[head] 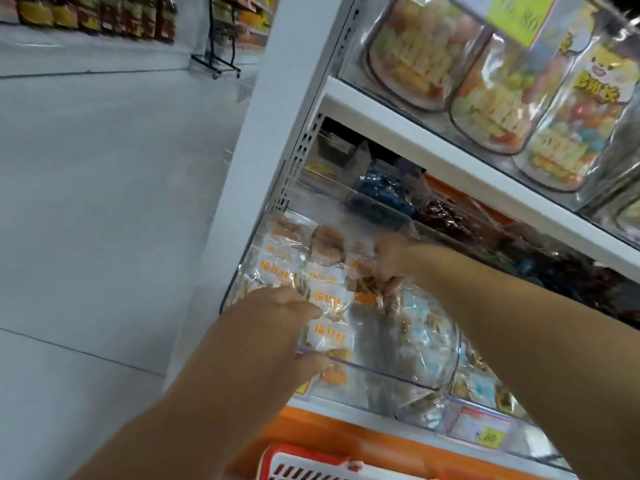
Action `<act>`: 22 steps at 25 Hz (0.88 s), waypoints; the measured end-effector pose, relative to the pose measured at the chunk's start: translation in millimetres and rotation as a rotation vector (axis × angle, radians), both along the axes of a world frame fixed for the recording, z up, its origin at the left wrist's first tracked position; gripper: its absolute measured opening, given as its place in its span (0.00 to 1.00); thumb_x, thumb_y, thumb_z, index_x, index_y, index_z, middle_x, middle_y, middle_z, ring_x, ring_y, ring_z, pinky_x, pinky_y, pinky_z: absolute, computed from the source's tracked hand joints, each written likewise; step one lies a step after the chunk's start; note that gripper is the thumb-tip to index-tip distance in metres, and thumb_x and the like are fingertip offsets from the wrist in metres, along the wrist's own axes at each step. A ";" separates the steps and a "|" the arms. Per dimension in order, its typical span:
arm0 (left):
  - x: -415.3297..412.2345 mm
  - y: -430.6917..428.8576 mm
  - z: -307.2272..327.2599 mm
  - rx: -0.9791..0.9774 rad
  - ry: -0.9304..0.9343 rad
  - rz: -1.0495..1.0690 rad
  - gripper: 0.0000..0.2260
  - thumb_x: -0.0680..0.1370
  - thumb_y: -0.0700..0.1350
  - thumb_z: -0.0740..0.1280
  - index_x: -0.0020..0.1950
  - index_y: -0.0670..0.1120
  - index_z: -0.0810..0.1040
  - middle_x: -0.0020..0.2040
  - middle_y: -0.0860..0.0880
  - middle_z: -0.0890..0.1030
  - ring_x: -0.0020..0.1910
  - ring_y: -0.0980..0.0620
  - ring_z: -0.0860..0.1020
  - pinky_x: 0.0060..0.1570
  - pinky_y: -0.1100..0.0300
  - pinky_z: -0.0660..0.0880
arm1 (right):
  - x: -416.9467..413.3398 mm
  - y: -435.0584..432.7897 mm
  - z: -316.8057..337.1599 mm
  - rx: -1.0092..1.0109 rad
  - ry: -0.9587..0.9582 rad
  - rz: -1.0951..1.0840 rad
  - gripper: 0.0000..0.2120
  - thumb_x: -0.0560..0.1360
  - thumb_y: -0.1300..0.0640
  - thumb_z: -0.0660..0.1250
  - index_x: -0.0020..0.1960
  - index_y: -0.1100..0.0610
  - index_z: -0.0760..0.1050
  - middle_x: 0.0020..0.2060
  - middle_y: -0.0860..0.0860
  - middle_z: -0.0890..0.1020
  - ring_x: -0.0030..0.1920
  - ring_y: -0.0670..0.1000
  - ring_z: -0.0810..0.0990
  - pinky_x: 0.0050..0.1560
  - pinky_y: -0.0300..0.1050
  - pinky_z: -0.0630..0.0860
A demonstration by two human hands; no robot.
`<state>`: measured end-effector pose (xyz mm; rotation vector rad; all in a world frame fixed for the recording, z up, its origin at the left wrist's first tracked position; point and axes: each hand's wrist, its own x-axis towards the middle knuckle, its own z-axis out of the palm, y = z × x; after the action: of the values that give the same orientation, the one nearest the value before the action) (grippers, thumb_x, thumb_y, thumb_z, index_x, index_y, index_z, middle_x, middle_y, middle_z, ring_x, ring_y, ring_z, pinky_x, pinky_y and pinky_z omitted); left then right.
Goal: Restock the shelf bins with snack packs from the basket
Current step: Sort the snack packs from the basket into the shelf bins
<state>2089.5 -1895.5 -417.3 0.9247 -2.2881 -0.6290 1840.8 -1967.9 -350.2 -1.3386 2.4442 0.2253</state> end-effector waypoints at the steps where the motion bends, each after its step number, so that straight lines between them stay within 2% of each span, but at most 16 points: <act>1: 0.7 0.2 0.3 -0.001 0.003 -0.002 0.26 0.76 0.64 0.63 0.74 0.63 0.64 0.72 0.66 0.63 0.70 0.66 0.59 0.65 0.68 0.58 | -2.0 0.8 4.3 0.011 -0.027 -0.004 0.26 0.72 0.72 0.70 0.68 0.64 0.69 0.52 0.62 0.80 0.41 0.57 0.86 0.44 0.51 0.84; 3: 1.9 0.4 -0.2 -0.004 0.011 -0.010 0.26 0.77 0.63 0.62 0.74 0.63 0.63 0.72 0.66 0.63 0.70 0.66 0.59 0.64 0.69 0.57 | -7.0 2.7 15.9 0.019 -0.059 0.015 0.34 0.69 0.72 0.73 0.71 0.57 0.66 0.58 0.64 0.79 0.38 0.56 0.86 0.46 0.53 0.83; 4: 2.1 0.5 -0.6 -0.003 0.016 -0.015 0.26 0.77 0.63 0.62 0.74 0.63 0.63 0.72 0.66 0.63 0.70 0.66 0.59 0.65 0.68 0.57 | -9.6 3.4 20.9 0.020 -0.054 0.040 0.34 0.69 0.72 0.73 0.71 0.56 0.66 0.58 0.64 0.79 0.37 0.55 0.86 0.47 0.54 0.83; 8: 3.2 0.5 1.9 0.013 0.020 -0.014 0.25 0.77 0.62 0.63 0.74 0.63 0.64 0.71 0.66 0.64 0.68 0.66 0.61 0.62 0.70 0.58 | -10.8 1.2 22.1 0.045 -0.004 0.051 0.30 0.72 0.70 0.71 0.72 0.58 0.67 0.51 0.62 0.84 0.38 0.53 0.87 0.52 0.55 0.82; 12: 3.4 0.7 2.9 0.005 0.003 -0.019 0.25 0.77 0.62 0.62 0.74 0.63 0.63 0.72 0.65 0.64 0.69 0.65 0.60 0.65 0.67 0.59 | -4.5 -5.9 4.0 0.087 -0.003 0.025 0.26 0.73 0.70 0.70 0.70 0.62 0.70 0.48 0.59 0.84 0.39 0.51 0.86 0.49 0.47 0.83; 15: 2.9 -0.4 3.2 0.011 -0.028 -0.023 0.25 0.78 0.62 0.62 0.74 0.63 0.62 0.73 0.65 0.63 0.70 0.64 0.60 0.67 0.66 0.59 | -0.3 -5.0 -5.0 0.059 -0.039 0.018 0.26 0.72 0.72 0.70 0.69 0.62 0.70 0.53 0.60 0.82 0.42 0.52 0.86 0.47 0.45 0.83; 18: 1.8 -0.7 3.6 0.025 -0.038 -0.023 0.26 0.77 0.62 0.63 0.74 0.63 0.64 0.72 0.65 0.64 0.69 0.64 0.61 0.64 0.67 0.59 | 1.4 3.4 8.6 -0.007 -0.101 0.026 0.32 0.72 0.71 0.70 0.73 0.57 0.67 0.63 0.59 0.77 0.41 0.50 0.85 0.48 0.43 0.82; 20: 1.8 0.1 1.3 0.021 -0.009 0.006 0.26 0.76 0.62 0.65 0.73 0.63 0.65 0.71 0.65 0.65 0.68 0.64 0.62 0.65 0.67 0.60 | 3.2 18.4 25.4 -0.107 -0.145 0.076 0.31 0.74 0.70 0.69 0.73 0.54 0.66 0.69 0.57 0.72 0.43 0.50 0.86 0.46 0.40 0.82; 22: 0.9 5.7 1.0 -0.003 0.030 0.036 0.24 0.75 0.63 0.66 0.70 0.62 0.70 0.68 0.64 0.69 0.65 0.63 0.64 0.65 0.64 0.63 | 6.9 49.2 39.3 -0.252 -0.242 0.134 0.27 0.75 0.69 0.67 0.71 0.53 0.68 0.68 0.54 0.73 0.45 0.50 0.85 0.42 0.36 0.81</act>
<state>2090.4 -1889.8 -416.4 0.9464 -2.2408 -0.6199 1847.7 -1918.7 -310.9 -1.5360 2.2381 -0.2096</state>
